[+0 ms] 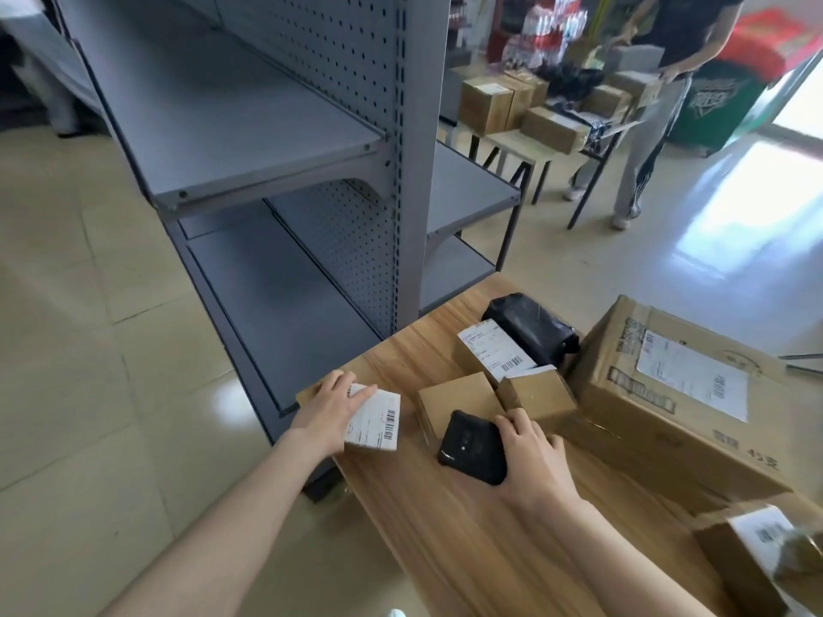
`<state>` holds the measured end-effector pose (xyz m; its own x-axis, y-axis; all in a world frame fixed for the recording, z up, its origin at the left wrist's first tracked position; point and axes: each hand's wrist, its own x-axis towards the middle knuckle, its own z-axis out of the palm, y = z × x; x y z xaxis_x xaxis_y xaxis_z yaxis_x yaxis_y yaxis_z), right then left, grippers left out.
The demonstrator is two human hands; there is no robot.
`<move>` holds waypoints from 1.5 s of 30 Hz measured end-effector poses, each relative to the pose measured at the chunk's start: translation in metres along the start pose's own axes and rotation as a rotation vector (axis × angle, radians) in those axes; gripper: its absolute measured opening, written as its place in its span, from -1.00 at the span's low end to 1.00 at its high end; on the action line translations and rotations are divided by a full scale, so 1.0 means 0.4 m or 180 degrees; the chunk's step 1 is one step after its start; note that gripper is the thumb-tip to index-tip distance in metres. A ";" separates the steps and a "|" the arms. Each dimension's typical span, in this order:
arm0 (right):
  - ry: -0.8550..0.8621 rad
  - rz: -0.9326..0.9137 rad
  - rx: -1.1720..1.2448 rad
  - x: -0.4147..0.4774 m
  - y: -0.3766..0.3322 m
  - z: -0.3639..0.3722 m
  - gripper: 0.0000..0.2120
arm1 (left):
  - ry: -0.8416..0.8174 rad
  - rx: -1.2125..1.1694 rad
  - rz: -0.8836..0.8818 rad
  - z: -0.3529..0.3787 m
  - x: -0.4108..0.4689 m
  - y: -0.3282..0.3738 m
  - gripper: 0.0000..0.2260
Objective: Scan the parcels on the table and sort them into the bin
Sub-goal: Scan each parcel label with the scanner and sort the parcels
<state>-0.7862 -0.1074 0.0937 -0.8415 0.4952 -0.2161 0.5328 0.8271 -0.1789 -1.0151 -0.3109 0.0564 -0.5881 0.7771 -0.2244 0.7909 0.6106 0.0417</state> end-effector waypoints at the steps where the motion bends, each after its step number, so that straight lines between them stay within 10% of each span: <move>1: 0.0008 0.0001 -0.0044 0.000 -0.002 -0.001 -0.29 | 0.0016 0.0028 0.0034 -0.002 0.000 -0.003 -0.16; 23: 0.0697 0.0726 0.1173 -0.264 0.007 -0.013 -0.15 | 0.0550 -0.0270 0.0217 -0.078 -0.155 0.079 -0.12; 45: 0.2435 0.3630 0.2220 -1.377 0.344 0.156 -0.22 | 0.0195 -0.0231 0.3092 -0.043 -0.542 1.149 -0.18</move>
<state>-0.2438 -0.2829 0.1280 0.3018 0.9517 -0.0565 0.6559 -0.2503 -0.7121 -0.5270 -0.1959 0.1411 0.3050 0.9523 -0.0099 0.9247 -0.2937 0.2422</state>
